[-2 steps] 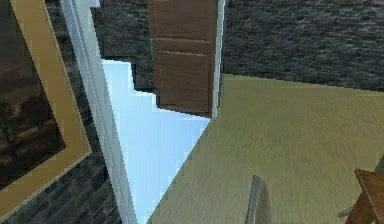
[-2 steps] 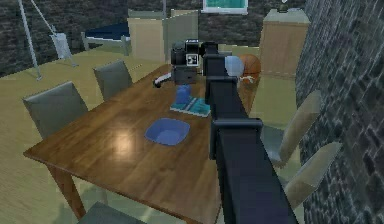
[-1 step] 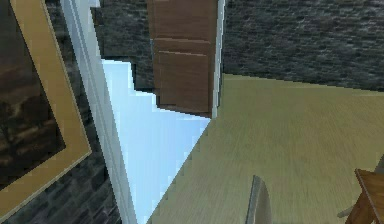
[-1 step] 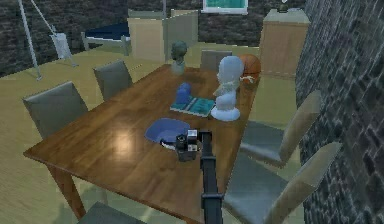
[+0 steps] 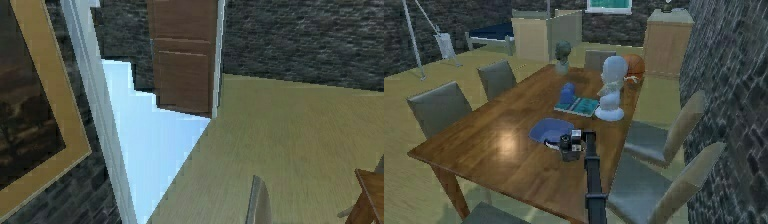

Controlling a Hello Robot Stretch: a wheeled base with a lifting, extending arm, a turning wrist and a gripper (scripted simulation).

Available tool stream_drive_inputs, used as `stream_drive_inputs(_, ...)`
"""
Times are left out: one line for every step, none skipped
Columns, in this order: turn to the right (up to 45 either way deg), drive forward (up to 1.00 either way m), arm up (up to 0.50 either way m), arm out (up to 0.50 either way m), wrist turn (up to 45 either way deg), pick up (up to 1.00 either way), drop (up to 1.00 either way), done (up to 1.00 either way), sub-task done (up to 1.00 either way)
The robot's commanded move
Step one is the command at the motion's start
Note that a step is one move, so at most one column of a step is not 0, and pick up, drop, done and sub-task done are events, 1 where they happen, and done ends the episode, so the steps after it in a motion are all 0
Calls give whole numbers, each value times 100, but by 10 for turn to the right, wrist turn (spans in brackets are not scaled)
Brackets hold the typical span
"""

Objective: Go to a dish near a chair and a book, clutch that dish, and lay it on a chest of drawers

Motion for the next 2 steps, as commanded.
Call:
stream_drive_inputs(0,0,10,0,0,0,0,0,0)
stream_drive_inputs(0,0,20,0,0,0,0,0,0)
